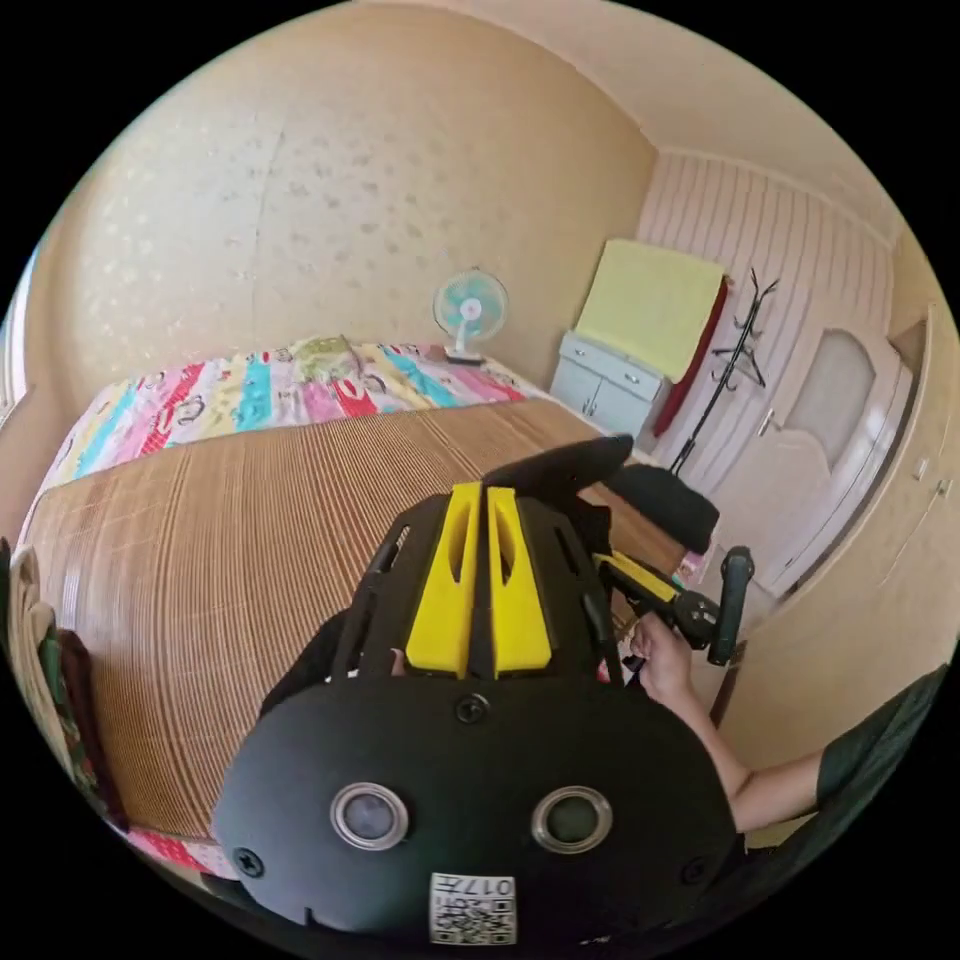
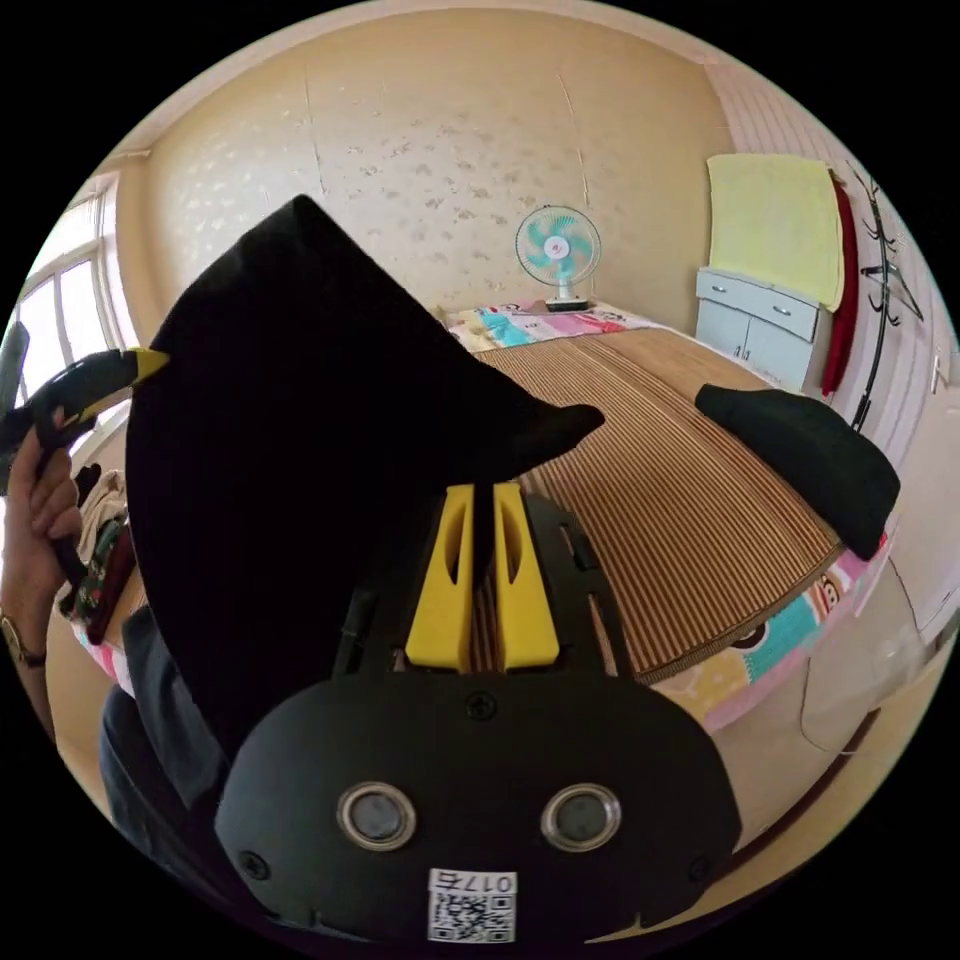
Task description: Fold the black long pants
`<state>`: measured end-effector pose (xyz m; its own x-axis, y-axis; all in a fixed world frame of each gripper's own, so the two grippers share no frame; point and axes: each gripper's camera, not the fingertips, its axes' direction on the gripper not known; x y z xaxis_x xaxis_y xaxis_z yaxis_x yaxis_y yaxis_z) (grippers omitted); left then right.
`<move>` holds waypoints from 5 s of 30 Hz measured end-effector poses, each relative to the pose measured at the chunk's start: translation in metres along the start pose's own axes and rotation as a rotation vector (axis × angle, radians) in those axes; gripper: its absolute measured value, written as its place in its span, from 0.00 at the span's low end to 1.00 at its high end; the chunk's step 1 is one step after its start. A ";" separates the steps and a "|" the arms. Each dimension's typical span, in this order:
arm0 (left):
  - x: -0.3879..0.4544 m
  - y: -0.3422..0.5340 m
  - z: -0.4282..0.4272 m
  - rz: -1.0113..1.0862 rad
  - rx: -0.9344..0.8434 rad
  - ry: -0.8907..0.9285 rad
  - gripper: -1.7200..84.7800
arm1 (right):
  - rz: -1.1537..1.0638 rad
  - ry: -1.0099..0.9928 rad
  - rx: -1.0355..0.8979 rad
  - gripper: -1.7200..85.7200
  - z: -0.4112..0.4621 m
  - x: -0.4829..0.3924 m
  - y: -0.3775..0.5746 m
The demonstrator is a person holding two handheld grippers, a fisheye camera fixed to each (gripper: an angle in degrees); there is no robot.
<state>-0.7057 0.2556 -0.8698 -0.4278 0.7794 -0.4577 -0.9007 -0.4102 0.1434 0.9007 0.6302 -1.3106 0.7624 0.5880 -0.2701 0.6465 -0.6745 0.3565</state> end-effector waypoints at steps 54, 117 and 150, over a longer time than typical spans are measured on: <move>-0.298 -0.213 0.059 -0.047 -0.489 -0.296 0.10 | -0.279 -0.118 -0.242 0.12 0.047 -0.183 -0.321; -0.042 0.126 0.023 0.143 -0.848 -0.082 0.04 | 0.543 -0.511 -0.423 0.05 0.037 0.246 -0.049; -0.103 0.017 0.004 -0.403 -0.631 0.532 0.02 | -0.450 -0.875 -0.516 0.05 -0.005 -0.053 -0.067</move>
<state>-0.6777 0.1704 -0.8166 0.1414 0.6632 -0.7350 -0.6987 -0.4591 -0.5487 0.8166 0.6465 -1.3158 0.3491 0.0771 -0.9339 0.9352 -0.0921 0.3419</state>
